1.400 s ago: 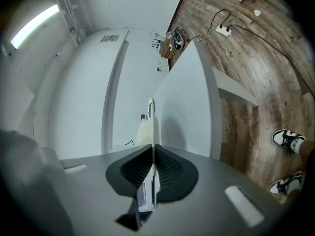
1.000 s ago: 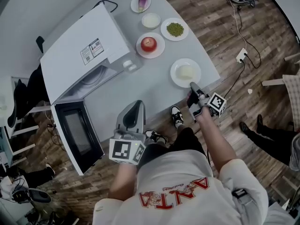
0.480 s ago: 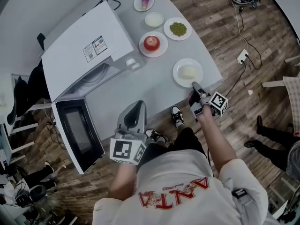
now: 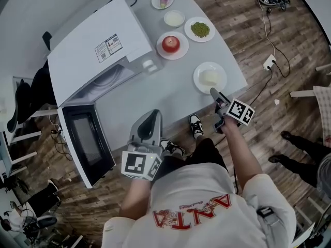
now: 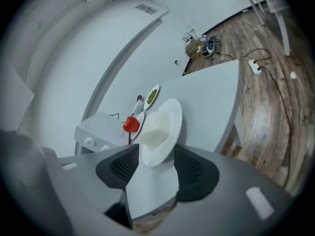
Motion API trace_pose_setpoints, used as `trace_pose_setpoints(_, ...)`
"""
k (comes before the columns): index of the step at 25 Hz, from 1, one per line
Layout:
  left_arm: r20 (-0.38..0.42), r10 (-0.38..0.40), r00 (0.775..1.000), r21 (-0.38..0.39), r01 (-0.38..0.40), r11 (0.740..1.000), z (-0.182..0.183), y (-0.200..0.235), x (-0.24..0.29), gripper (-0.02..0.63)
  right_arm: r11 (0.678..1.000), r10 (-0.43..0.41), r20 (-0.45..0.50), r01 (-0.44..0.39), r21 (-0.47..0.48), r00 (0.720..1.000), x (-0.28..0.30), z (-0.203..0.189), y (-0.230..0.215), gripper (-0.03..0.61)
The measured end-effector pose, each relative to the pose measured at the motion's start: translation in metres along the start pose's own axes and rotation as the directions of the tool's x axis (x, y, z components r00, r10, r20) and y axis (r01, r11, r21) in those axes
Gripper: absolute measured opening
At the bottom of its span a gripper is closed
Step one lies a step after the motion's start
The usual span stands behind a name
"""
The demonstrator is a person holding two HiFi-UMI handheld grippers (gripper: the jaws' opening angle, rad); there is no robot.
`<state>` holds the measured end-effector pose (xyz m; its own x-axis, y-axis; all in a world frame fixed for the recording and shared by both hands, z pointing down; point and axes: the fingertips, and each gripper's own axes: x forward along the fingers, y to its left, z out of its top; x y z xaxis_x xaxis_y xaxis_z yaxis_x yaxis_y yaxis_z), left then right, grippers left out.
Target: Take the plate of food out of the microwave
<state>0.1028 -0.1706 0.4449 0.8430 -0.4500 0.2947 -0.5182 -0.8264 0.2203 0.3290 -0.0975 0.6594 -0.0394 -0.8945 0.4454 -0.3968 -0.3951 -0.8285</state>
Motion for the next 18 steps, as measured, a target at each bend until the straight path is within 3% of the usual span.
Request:
trace_pose_setpoints(3,-0.003,0.001,1.000,-0.004,-0.001,1.000,-0.004,0.002,-0.002,0.012,0.988,-0.062,-0.070,0.051,-0.146,0.996,0.002,-0.008,0.001,0.221)
trace_pose_setpoints(6,-0.011,0.001,1.000,-0.014,-0.001,1.000,-0.006,0.001,-0.003,0.012,0.951,-0.136,-0.133,0.091,-0.296,0.982,0.002,-0.016,-0.002,0.235)
trace_pose_setpoints(11,-0.017,-0.009,1.000,-0.022,0.009,1.000,-0.006,0.000,-0.005,0.012,0.819,-0.270,-0.216,0.106,-0.564,0.939,0.006,-0.032,-0.003,0.236)
trace_pose_setpoints(15,-0.016,-0.011,1.000,-0.022,0.010,1.000,-0.006,0.000,-0.005,0.014,0.728,-0.359,-0.219,0.126,-0.674,0.907,0.005,-0.038,-0.006,0.236)
trace_pose_setpoints(16,-0.013,-0.012,1.000,-0.023,0.011,1.000,-0.006,0.001,-0.005,0.012,0.726,-0.369,-0.214,0.136,-0.674,0.904,0.005,-0.038,-0.008,0.236)
trace_pose_setpoints(18,-0.012,-0.018,1.000,-0.032,0.018,0.999,-0.006,0.000,-0.005,0.012,0.761,-0.371,-0.210,0.166,-0.628,0.905,0.003,-0.033,-0.014,0.205)
